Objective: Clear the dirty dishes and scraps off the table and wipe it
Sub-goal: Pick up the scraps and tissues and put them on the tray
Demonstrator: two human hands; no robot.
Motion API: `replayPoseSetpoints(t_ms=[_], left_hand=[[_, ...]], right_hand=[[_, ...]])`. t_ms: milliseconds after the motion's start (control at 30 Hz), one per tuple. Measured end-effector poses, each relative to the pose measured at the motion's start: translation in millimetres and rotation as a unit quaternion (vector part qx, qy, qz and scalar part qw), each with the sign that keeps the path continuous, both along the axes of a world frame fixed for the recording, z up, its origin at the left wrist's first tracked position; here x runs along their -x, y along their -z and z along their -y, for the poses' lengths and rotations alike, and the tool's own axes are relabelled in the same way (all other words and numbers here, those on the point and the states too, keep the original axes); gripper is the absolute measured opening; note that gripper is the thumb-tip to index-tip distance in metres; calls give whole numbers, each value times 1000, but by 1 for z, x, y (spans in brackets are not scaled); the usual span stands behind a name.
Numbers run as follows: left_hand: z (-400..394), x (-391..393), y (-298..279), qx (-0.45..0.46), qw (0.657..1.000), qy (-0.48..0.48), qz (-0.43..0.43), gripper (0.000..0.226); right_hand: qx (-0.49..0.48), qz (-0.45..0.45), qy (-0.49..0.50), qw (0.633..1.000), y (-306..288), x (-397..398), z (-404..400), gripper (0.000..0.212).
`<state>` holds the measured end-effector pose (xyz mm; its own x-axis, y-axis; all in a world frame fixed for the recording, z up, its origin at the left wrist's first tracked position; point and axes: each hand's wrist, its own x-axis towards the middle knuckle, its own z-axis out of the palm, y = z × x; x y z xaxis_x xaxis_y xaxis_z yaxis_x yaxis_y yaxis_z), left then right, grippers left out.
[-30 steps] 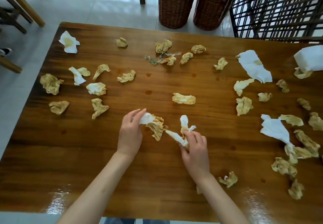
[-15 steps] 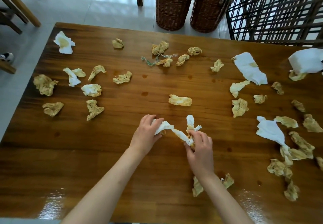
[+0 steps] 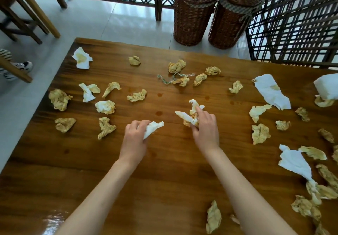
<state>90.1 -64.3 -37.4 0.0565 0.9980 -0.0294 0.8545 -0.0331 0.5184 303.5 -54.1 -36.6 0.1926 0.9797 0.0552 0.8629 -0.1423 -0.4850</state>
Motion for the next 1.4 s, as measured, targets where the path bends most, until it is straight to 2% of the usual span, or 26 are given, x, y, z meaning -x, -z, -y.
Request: replayPoseSetpoints(t_ms=[167, 267, 367, 633, 833, 1033, 1133, 1233, 1300, 1400], left_hand=[[-5, 13, -1, 0, 1000, -22, -1, 53], [-5, 20, 1, 0, 999, -36, -4, 52], [-3, 26, 3, 4, 999, -50, 1, 51], [-9, 58, -4, -19, 997, -75, 11, 45], [-35, 125, -16, -43, 991, -124, 39, 37], [-72, 223, -17, -50, 993, -105, 12, 35], [-88, 255, -11, -41, 997, -72, 4, 34], [-105, 273, 0, -18, 999, -39, -15, 36], [-112, 278, 9, -8, 998, -18, -56, 40], [-116, 282, 19, -5, 993, 14, -117, 53]], right_hand=[[115, 38, -33, 992, 19, -3, -27, 57], [146, 38, -32, 988, 25, -4, -28, 58], [139, 43, -35, 989, 29, -1, -25, 57], [74, -34, -23, 996, 19, 36, -19, 39], [38, -89, -71, 993, -6, 123, -27, 40], [8, -111, -82, 990, -8, 225, -40, 41], [2, -94, -53, 994, -1, 265, -53, 46], [23, -38, -28, 999, 12, 291, -64, 55], [42, 8, -1, 999, 21, 300, -67, 59], [52, 27, 8, 998, 31, 307, -65, 63]])
